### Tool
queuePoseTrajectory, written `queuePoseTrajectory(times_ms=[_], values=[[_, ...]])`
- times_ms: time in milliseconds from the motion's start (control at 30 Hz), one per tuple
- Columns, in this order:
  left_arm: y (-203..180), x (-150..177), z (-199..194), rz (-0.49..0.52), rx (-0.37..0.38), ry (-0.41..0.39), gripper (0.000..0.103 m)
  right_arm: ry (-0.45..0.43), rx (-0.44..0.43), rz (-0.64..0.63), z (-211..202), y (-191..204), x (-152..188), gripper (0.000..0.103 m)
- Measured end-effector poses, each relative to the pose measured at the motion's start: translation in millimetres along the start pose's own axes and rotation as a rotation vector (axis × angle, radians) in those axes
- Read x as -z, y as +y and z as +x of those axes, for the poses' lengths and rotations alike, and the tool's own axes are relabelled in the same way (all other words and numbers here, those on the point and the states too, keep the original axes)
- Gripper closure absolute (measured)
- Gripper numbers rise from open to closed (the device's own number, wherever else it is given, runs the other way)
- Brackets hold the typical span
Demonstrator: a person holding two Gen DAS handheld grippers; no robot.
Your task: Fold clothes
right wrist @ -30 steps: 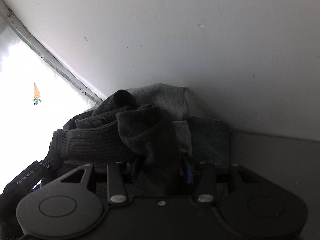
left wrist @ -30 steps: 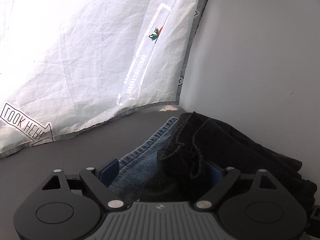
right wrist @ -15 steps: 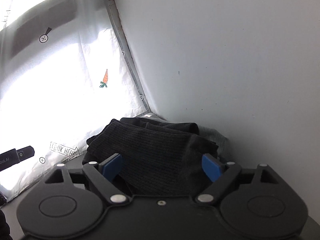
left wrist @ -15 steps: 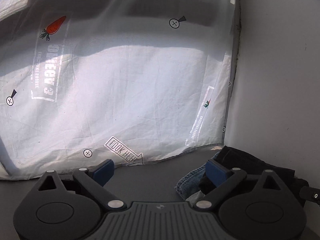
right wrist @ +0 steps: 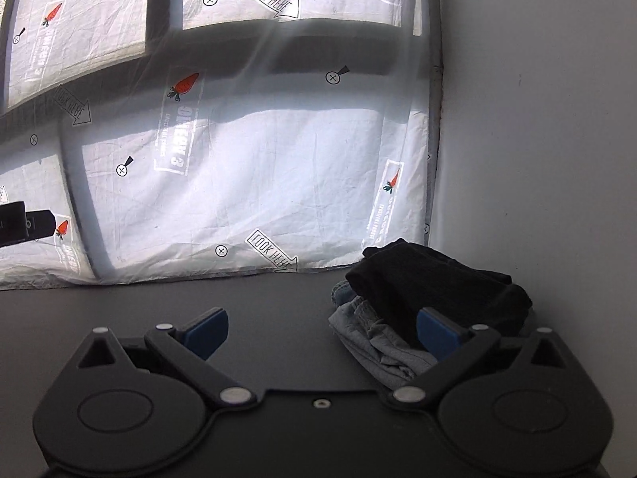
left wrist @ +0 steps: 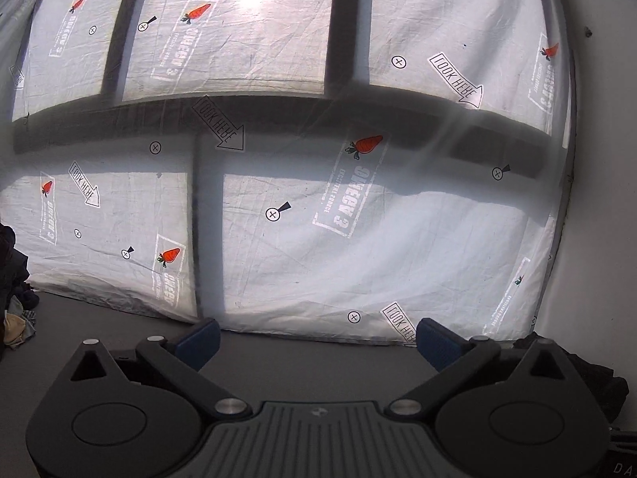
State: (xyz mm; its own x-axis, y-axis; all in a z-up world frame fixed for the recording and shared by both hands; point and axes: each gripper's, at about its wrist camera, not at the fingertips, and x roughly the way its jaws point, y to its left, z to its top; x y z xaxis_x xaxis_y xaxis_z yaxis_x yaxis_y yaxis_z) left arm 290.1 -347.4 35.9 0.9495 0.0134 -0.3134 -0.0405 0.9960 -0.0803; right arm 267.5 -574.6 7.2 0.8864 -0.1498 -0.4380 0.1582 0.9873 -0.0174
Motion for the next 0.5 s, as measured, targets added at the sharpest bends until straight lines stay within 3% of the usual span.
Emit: queuePoseTrajectory(times_ms=[100,300,500], values=[[34.9,4.3,-28.7,-0.022,-0.041,0.034,0.000,-0.028,-0.020,-0.081,-27.0,32.6,8.2,0.001],[97.8,14.5,-84.9,0.041,-0.154,-0.005,0.000,-0.049,-0.099,-0.074,-70.5,100.7,24.6,0.001],[164.1,24.1,-123.7,0.069,-0.132,0.066,0.000,-0.034,-0.163,-0.070,-116.8,174.2,55.1,0.001]])
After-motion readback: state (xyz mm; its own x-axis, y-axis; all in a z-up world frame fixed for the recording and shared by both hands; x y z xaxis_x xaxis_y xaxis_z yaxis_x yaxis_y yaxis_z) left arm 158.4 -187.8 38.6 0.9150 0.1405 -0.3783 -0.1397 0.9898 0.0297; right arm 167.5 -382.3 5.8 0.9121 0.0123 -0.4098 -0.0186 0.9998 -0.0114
